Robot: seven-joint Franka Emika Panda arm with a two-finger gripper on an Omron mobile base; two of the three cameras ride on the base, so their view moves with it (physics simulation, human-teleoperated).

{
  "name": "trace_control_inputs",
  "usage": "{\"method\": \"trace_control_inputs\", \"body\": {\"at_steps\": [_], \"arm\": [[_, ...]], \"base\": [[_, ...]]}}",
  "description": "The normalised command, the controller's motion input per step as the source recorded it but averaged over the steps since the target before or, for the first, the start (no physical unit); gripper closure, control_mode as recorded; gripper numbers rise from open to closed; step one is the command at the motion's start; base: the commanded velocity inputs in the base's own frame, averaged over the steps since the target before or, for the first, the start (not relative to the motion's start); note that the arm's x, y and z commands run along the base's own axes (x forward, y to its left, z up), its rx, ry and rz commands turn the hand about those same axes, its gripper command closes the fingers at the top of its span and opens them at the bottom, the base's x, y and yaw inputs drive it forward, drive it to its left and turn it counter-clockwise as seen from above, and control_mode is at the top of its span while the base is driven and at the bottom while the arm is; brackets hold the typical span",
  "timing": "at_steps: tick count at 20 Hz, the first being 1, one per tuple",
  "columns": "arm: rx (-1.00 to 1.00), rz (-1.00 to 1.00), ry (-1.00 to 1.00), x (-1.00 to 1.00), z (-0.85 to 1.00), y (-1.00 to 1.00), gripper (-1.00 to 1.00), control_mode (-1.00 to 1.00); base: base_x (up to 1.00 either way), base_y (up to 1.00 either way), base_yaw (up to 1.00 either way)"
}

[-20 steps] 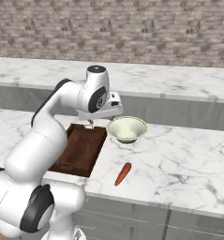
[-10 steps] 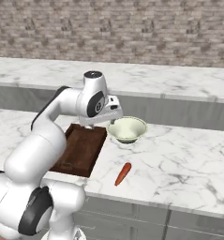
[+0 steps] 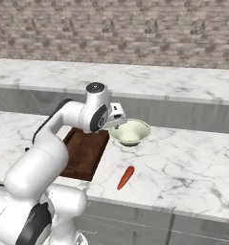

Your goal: Place the two vegetables and bowl onto the tray for setting up a vegetable dip station.

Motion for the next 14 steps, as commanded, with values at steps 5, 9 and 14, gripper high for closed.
{"method": "trace_control_inputs", "body": {"at_steps": [5,9,14], "arm": [[-0.1,0.0,-0.24,0.07,-0.17,0.0,-1.0,-1.0],[-0.09,0.0,-0.13,0.1,-0.17,0.0,-1.0,-1.0],[-0.08,0.0,-0.02,0.13,-0.11,0.0,-1.0,-1.0]], "base": [[0.0,0.0,0.0],[0.0,0.0,0.0],[0.0,0.0,0.0]]}}
